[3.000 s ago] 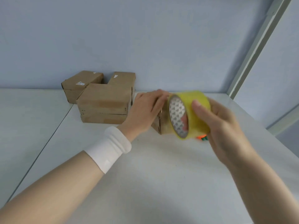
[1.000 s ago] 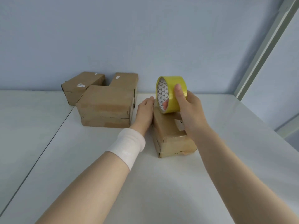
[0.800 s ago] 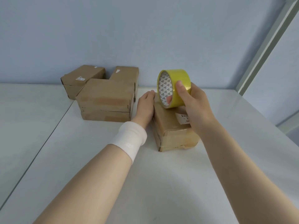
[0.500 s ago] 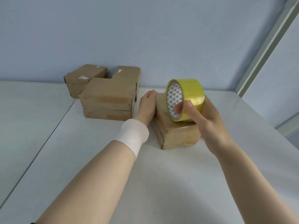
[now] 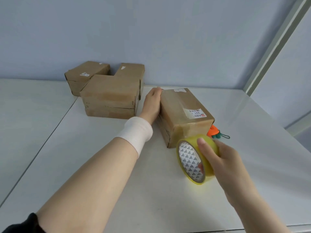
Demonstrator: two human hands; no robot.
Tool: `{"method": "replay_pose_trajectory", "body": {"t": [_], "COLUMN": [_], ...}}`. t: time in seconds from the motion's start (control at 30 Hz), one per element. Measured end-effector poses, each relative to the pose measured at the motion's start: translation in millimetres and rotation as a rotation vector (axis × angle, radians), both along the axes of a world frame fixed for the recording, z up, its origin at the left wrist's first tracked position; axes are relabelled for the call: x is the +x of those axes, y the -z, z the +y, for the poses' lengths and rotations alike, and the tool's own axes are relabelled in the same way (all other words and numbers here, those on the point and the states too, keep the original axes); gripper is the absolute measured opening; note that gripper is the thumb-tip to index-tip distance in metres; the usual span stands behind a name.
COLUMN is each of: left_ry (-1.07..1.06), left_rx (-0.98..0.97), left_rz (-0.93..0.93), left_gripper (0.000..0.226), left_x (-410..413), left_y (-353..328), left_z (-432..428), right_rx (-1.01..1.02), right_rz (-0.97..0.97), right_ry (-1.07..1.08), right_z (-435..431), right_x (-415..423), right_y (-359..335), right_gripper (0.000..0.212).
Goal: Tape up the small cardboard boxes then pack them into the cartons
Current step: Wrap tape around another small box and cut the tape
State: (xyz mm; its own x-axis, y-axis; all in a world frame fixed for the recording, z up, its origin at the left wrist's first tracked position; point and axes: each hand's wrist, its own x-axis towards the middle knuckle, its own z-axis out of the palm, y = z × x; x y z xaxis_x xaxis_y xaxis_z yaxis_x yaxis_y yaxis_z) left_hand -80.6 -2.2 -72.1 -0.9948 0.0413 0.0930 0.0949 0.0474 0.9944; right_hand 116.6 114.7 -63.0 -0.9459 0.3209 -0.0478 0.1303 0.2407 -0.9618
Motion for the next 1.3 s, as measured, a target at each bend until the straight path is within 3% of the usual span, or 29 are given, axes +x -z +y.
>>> {"method": "replay_pose_trajectory", "body": {"t": [0.07,0.13,0.23,0.33,0.47,0.57,0.63,0.73,0.83,0.93,1.0,1.13,1.3], "left_ry": [-0.013,0.043,0.399,0.531,0.468,0.348,0.268,0.250,0.177,0.050,0.016,-0.005,-0.035], "left_rx": [-0.082,-0.266,-0.605,-0.796,-0.847,-0.793,-0.658,-0.442,-0.348,-0.168,-0.013,0.079,0.152], "left_rz": [0.070,0.346,0.743,0.761,0.887,0.975,0.938,0.682,0.434,0.201,0.176,0.194,0.152], "left_gripper": [0.033,0.047,0.061,0.067,0.054,0.049,0.043,0.034,0.045,0.050,0.044,0.025,0.025], "left_x": [8,25,54,63,60,60,59,55,42,22,12,4,-14], "left_y": [-2,-3,-9,-14,-13,-16,-25,-45,-60,-65,-60,-40,-36], "left_z": [-6,-19,-33,-35,-39,-38,-32,-21,-10,-10,-10,-3,-1], "right_rx": [0.026,0.042,0.025,-0.042,-0.264,-0.331,-0.328,-0.352,-0.321,-0.249,-0.160,-0.074,-0.063], "right_rz": [0.000,0.010,0.037,0.039,0.024,0.135,0.234,0.395,0.497,0.496,0.492,0.481,0.509], "right_ry": [-0.008,-0.007,0.002,-0.019,-0.127,-0.193,-0.227,-0.209,-0.144,-0.214,-0.250,-0.250,-0.218], "right_z": [1,1,1,1,6,9,8,3,-1,-9,-13,-17,-20], "right_x": [-4,-5,-4,-4,1,2,-2,-18,-46,-81,-104,-134,-138], "right_y": [-3,-3,0,0,-5,-17,-33,-64,-93,-105,-105,-92,-82], "right_gripper": [0.045,0.039,0.038,0.033,0.034,0.034,0.026,0.024,0.037,0.031,0.029,0.031,0.023]}}
